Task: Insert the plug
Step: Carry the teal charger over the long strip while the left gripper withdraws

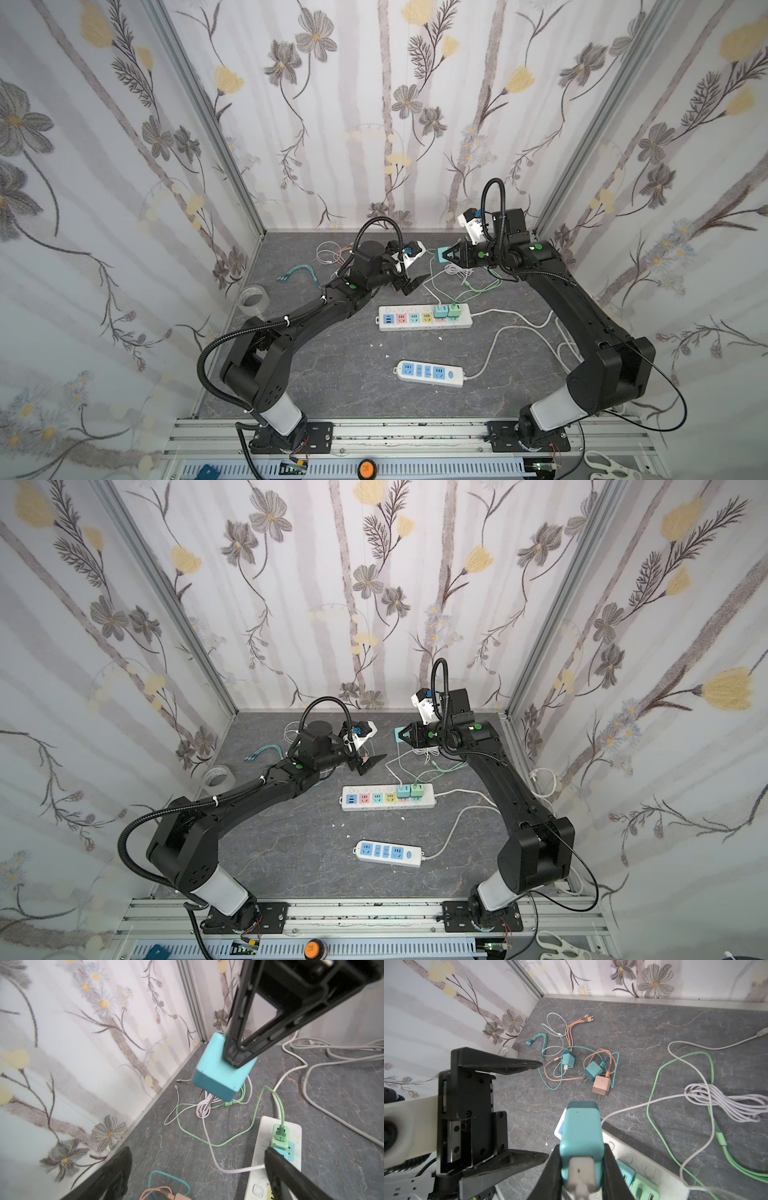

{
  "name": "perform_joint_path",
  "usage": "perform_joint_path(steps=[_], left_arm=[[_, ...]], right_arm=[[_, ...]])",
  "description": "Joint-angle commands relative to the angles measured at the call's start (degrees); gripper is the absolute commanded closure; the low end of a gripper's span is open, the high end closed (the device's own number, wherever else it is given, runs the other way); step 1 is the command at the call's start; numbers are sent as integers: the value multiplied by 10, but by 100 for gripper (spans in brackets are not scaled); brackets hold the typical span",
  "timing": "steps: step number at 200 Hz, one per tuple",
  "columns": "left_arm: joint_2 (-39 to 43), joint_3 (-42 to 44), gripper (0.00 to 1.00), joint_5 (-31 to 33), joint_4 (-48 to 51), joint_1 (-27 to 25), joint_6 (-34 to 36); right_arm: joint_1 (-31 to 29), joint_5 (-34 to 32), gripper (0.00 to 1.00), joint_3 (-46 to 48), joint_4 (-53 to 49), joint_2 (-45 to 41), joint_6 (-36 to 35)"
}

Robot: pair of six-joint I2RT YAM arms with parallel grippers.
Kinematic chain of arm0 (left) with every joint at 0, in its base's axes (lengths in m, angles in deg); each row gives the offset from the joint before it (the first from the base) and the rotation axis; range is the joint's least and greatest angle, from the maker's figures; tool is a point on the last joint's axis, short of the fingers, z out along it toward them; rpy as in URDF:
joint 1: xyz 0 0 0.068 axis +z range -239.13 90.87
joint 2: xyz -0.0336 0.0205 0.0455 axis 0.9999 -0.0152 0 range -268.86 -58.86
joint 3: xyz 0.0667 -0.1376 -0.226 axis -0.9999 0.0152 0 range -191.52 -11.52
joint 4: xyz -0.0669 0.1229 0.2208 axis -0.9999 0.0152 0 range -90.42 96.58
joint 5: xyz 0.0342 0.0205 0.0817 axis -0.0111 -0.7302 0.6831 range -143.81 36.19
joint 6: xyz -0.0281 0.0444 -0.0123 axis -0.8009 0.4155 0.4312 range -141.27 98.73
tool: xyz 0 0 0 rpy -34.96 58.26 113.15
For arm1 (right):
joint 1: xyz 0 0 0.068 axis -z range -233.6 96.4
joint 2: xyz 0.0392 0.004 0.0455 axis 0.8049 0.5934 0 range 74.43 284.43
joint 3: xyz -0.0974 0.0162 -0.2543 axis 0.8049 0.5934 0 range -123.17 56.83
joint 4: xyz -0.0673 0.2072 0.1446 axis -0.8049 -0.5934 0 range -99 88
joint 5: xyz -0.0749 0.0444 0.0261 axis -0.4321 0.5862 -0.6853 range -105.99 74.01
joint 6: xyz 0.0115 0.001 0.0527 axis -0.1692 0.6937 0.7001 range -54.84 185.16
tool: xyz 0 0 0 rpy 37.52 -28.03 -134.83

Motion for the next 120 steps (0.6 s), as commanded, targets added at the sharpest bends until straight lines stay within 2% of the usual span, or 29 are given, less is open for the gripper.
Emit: perform_joint_path(steps=[1,33,64,103,120], left_arm=[[16,19,0,88,-98,6,-94],[51,56,0,200,-111,7,-168],[95,91,0,237,-80,10,-209],[160,138,0,326,-36,10,-265],[191,170,0,319,-30,10,-289]], right_arm=[[3,-44,100,-33,3,18,-44],[4,-54,100,-89,-6,51,-104],[3,-25,100,-111,-11,76,-197],[-22,46,100,-127,-116,98,-388],[-37,50,100,-127,-162,104,-455]])
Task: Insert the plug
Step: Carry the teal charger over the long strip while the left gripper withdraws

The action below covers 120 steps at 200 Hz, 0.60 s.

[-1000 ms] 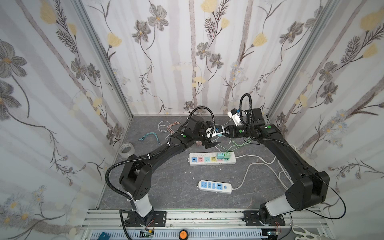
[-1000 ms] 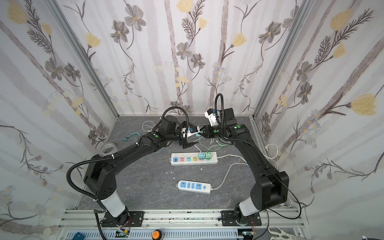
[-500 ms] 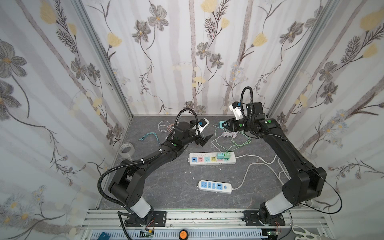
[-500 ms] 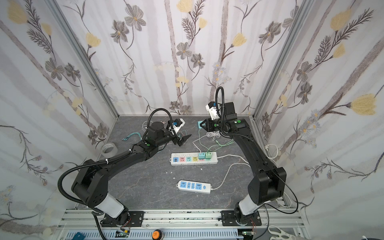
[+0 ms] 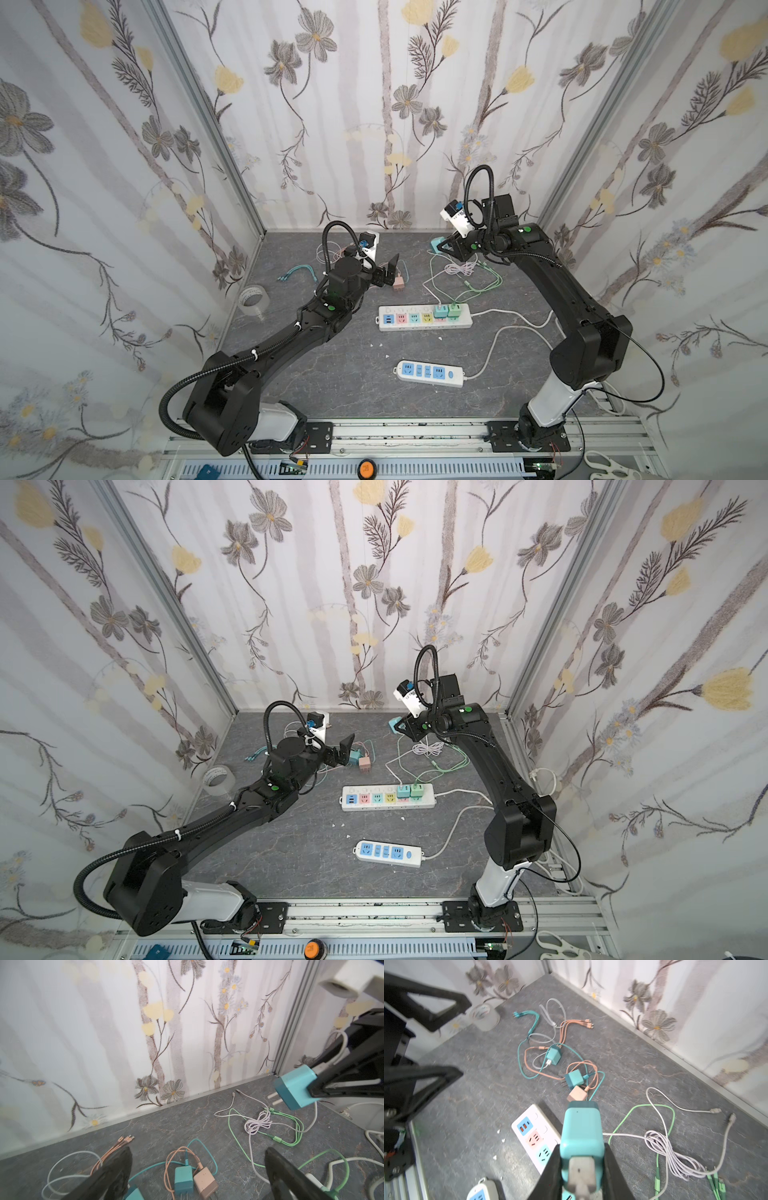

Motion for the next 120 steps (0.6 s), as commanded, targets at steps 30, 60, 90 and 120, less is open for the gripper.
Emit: perform_joint_path(steps=[30,60,90,120], left_arm=[[71,58,0,55,60,0,-83],[88,58,0,54,113,-1,-89],[92,59,0,66,124,0,-95],[86,56,0,69,127,0,-97]], right_arm=[[-44,37,100,-5,-147,29,-251],[-76,-4,100,-5,-182,53,-303],[-111,-60,100,-11,-214,86,-338],[-142,-140,100,-14,-230,121,-361]])
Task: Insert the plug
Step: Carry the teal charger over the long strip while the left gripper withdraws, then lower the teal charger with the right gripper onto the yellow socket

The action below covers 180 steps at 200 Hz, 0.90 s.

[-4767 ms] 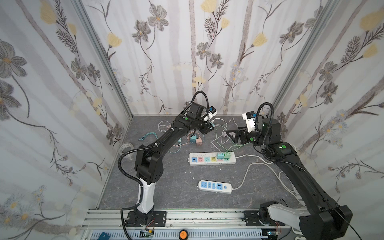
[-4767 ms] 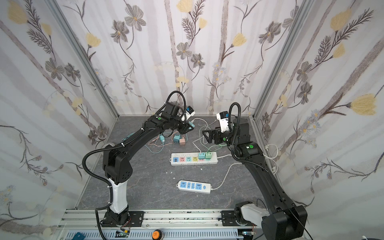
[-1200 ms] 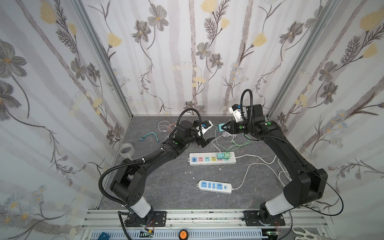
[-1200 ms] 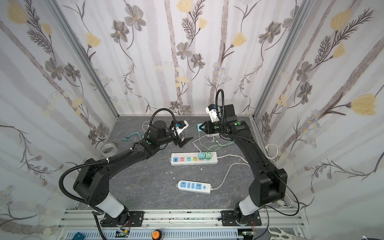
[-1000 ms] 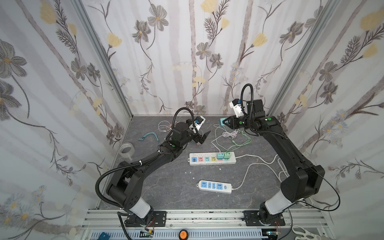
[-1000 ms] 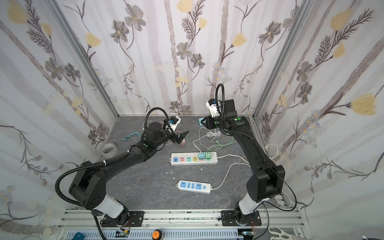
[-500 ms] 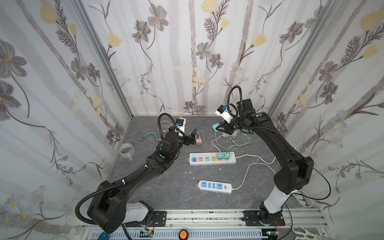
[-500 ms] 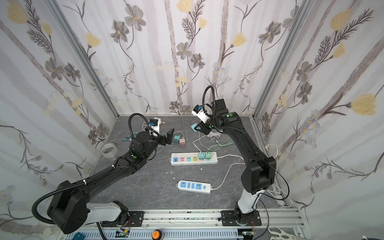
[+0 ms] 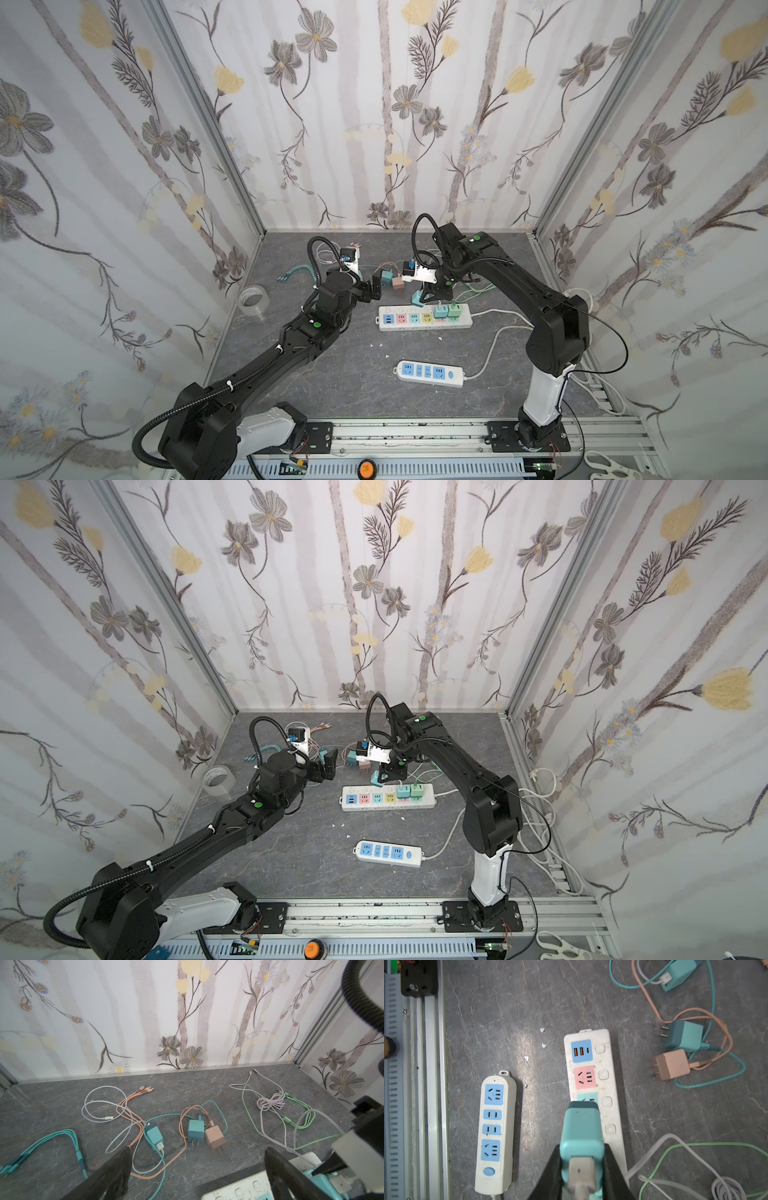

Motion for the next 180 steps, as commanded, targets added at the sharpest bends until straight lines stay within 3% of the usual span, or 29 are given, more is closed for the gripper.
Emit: perform_joint_path(steps=[1,56,180], left_arm=[[-3,-2,0,14,10,0,-13],[-14,-22,0,-8,39,1,-25],[-18,-25,0,6,53,1,-37]], right_arm=[[-17,-74,100,-7,-24,22,-46],[-31,-142,100,-18,-41,58,-45],[-40,-186,100,-10,-1,87,-46]])
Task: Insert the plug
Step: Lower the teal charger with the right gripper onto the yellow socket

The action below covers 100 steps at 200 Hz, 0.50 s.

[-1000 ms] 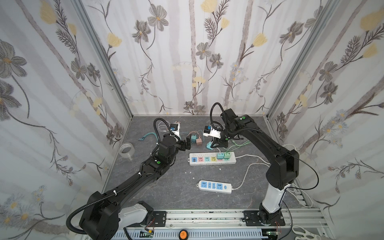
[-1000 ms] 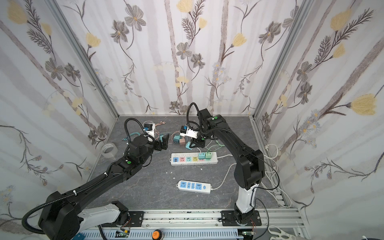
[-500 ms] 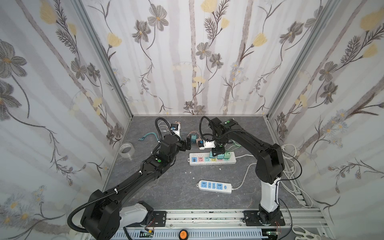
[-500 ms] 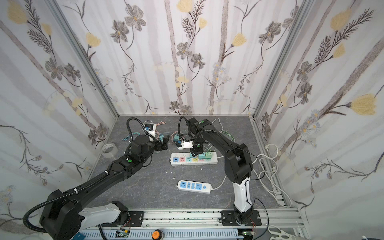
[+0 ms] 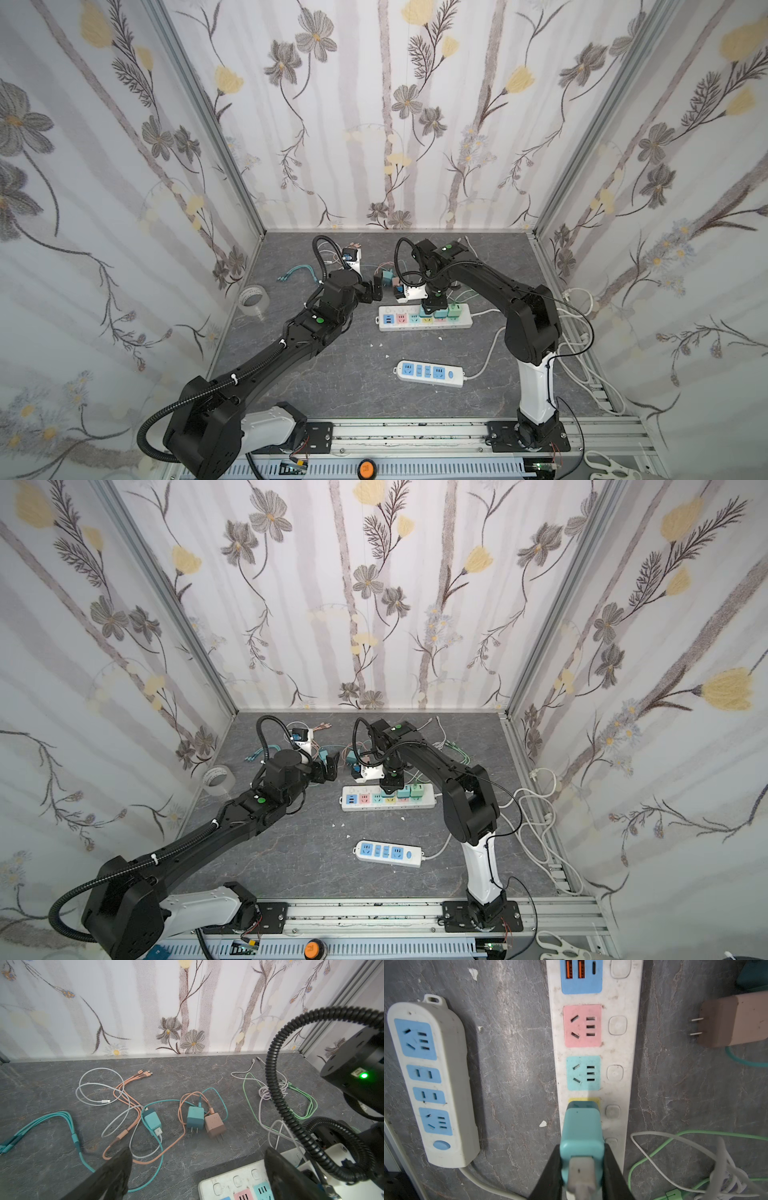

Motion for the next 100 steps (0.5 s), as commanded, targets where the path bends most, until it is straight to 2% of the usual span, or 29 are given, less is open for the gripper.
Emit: perform_joint_path(steps=[1,100], left_arm=[[4,-3,0,14,0,1,-7],[-9,-8,0,11,2,0,-7]], right_arm=[[0,-10,100,4,25,4,-10],[1,-37,100,16,35,9,-23]])
